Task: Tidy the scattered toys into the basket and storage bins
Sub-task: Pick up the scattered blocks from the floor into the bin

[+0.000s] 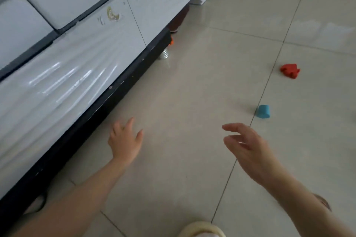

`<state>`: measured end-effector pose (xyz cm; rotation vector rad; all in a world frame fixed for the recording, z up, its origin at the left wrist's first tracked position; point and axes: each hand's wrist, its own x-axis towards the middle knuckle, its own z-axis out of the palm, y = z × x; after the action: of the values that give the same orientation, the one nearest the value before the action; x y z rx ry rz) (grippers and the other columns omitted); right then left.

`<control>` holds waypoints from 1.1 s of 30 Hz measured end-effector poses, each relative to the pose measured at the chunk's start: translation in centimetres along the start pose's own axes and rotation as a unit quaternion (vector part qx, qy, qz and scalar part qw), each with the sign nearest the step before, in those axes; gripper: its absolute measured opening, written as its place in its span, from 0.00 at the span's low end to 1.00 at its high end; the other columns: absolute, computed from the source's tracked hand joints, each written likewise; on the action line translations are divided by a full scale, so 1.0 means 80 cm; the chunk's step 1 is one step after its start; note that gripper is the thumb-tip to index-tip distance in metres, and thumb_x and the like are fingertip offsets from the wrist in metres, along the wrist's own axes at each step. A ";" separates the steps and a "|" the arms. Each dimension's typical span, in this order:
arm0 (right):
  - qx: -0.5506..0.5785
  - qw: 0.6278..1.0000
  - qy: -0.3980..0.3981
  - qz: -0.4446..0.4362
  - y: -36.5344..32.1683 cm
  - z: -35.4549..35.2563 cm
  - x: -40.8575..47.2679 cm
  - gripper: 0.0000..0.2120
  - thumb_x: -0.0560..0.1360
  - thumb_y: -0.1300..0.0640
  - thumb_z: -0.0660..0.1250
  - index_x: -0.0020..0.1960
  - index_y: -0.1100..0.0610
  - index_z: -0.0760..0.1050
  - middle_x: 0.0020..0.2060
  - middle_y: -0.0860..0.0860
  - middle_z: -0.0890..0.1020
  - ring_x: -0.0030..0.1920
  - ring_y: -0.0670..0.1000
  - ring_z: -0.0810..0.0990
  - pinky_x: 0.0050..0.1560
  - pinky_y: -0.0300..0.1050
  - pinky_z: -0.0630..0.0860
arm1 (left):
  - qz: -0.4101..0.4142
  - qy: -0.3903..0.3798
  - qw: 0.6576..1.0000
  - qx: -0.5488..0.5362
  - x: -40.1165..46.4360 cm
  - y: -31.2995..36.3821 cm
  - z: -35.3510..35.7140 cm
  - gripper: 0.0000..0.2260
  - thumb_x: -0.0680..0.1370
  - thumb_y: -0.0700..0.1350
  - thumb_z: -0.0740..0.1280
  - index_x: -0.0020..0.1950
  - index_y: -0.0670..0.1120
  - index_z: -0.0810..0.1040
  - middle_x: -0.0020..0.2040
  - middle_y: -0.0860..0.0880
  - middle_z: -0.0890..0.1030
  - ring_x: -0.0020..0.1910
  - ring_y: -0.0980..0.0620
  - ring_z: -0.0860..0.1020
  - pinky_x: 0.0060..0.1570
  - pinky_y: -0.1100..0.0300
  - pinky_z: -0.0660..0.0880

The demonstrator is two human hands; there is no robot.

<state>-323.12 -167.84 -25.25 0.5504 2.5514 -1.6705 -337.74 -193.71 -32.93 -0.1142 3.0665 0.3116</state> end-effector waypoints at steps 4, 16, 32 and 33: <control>-0.002 1.000 -0.007 0.029 0.012 0.016 0.024 0.10 0.77 0.56 0.63 0.50 0.41 0.70 0.55 0.49 0.77 0.50 0.46 0.76 0.49 0.37 0.68 | -0.040 0.006 0.998 -0.044 0.023 -0.020 0.027 0.16 0.75 0.41 0.67 0.62 0.41 0.76 0.60 0.33 0.71 0.59 0.34 0.68 0.58 0.46 0.66; -0.022 0.985 0.100 0.136 0.076 -0.041 0.012 0.09 0.78 0.57 0.61 0.55 0.46 0.72 0.57 0.46 0.76 0.45 0.40 0.75 0.46 0.35 0.69 | 0.334 -0.078 0.921 -0.184 -0.016 0.241 0.033 0.18 0.75 0.44 0.62 0.65 0.44 0.73 0.53 0.41 0.78 0.49 0.43 0.77 0.47 0.55 0.71; -0.343 0.910 0.160 0.171 0.160 -0.069 -0.106 0.27 0.60 0.37 0.70 0.56 0.48 0.77 0.52 0.47 0.77 0.53 0.53 0.77 0.52 0.45 0.67 | 0.215 -0.323 0.829 -0.403 -0.089 0.395 0.098 0.17 0.77 0.55 0.63 0.34 0.46 0.69 0.27 0.49 0.70 0.20 0.59 0.70 0.22 0.66 0.63; -0.379 0.897 0.155 0.167 0.165 -0.059 -0.109 0.29 0.54 0.35 0.73 0.51 0.48 0.79 0.45 0.47 0.78 0.46 0.52 0.78 0.48 0.44 0.69 | 0.174 -0.352 0.813 -0.430 -0.102 0.390 0.093 0.17 0.78 0.55 0.61 0.34 0.46 0.69 0.29 0.46 0.70 0.17 0.60 0.69 0.19 0.69 0.60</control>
<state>-310.03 -161.25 -32.91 1.1340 2.7927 -0.4283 -331.72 -161.14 -33.48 0.4311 1.9816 1.3725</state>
